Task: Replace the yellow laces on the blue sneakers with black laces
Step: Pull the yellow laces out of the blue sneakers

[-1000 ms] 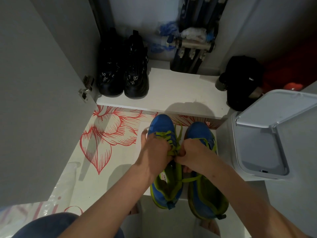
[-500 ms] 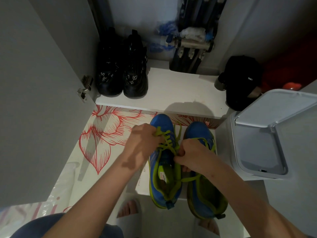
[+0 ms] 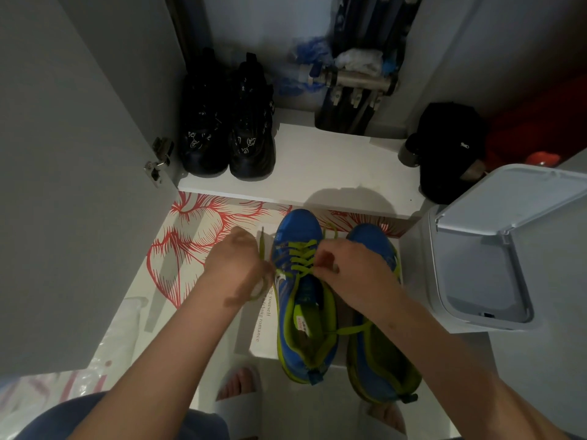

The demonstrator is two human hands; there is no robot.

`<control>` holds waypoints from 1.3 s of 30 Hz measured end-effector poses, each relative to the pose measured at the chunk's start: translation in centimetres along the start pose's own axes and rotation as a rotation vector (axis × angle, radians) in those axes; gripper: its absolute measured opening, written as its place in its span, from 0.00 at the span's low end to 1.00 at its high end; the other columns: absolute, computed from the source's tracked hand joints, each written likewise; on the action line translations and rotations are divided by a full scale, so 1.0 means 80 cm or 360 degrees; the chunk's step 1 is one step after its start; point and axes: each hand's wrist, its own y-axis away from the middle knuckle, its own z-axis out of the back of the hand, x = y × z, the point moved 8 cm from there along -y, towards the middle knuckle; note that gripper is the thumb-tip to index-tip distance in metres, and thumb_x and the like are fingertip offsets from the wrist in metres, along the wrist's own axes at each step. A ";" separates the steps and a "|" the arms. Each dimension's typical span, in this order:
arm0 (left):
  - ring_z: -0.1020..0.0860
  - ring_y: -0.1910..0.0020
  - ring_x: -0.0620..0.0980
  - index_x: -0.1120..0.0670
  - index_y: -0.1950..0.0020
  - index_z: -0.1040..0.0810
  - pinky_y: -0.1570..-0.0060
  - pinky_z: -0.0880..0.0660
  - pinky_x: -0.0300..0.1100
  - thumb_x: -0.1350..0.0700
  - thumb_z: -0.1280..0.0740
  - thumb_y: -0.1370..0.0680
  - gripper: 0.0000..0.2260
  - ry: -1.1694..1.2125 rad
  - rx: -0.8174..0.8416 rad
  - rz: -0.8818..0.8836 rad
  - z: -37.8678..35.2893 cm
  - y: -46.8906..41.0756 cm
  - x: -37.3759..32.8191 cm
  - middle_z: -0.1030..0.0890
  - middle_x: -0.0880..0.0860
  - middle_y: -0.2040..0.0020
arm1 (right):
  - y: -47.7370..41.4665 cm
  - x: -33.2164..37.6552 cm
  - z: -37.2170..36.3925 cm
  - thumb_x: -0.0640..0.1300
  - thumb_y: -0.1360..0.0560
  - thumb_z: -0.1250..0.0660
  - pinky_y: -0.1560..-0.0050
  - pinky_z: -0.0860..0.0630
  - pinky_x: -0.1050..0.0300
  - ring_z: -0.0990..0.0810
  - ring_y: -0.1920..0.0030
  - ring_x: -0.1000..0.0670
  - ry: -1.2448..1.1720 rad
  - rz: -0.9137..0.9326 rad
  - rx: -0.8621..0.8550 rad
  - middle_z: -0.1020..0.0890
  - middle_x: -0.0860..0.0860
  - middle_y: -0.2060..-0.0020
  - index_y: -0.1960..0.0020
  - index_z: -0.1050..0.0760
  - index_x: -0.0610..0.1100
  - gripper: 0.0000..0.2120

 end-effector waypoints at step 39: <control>0.22 0.66 0.51 0.58 0.63 0.27 0.62 0.26 0.37 0.61 0.39 0.21 0.11 -0.0141 0.0557 -0.0041 -0.069 0.009 -0.030 0.19 0.54 0.66 | -0.018 -0.005 -0.007 0.38 0.30 0.34 0.47 0.36 0.63 0.35 0.46 0.55 -0.0094 0.0278 -0.0318 0.29 0.55 0.49 0.44 0.26 0.47 0.15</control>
